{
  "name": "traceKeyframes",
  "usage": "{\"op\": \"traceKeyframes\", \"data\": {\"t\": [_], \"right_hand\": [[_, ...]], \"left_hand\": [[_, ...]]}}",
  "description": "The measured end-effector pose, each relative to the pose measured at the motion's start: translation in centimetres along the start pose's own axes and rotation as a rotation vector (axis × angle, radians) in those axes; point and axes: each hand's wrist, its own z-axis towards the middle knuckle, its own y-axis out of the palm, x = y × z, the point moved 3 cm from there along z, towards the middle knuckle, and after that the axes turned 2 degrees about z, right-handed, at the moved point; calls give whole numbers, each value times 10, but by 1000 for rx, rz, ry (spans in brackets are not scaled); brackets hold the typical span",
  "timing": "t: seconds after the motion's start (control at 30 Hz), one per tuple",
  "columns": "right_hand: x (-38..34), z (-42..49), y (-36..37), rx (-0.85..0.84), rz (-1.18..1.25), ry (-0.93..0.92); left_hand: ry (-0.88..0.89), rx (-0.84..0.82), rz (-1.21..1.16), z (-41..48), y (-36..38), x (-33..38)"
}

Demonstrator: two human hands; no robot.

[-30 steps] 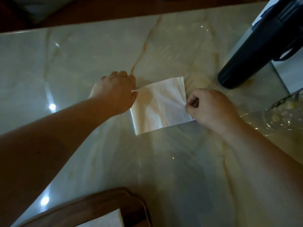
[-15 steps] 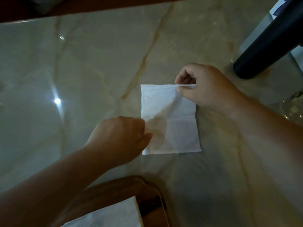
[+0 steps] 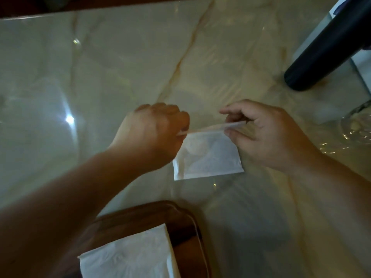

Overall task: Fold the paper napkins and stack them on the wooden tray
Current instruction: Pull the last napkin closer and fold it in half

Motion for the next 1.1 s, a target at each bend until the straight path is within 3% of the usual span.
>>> {"op": "traceKeyframes", "data": {"t": [0.13,0.27,0.33,0.5,0.6,0.83,0.97,1.1], "right_hand": [[-2,-21,12,-65,-89,-78],[3,-31,18,-169,-103,-95],[5,-32,16,-173,-52,-71],[19,-18,9,6,-100,41],[31,-8,11,-20,-187,151],[28,1,19,-160,-283,150],[25,-2,15,-80,-130,179],[12,-8,19,-5,206,236]], "left_hand": [[113,-101,80,-27,9,13],[125,-181,-14,-40,14,14],[88,-145,-105,-40,13,12],[-131,-14,-192,-26,19,-4],[-251,-63,-139,-18,28,-13],[-255,-234,-123,-9,35,-10],[-290,-186,-262,-13,30,-9],[-467,-93,-553,-33,11,-23]]}}
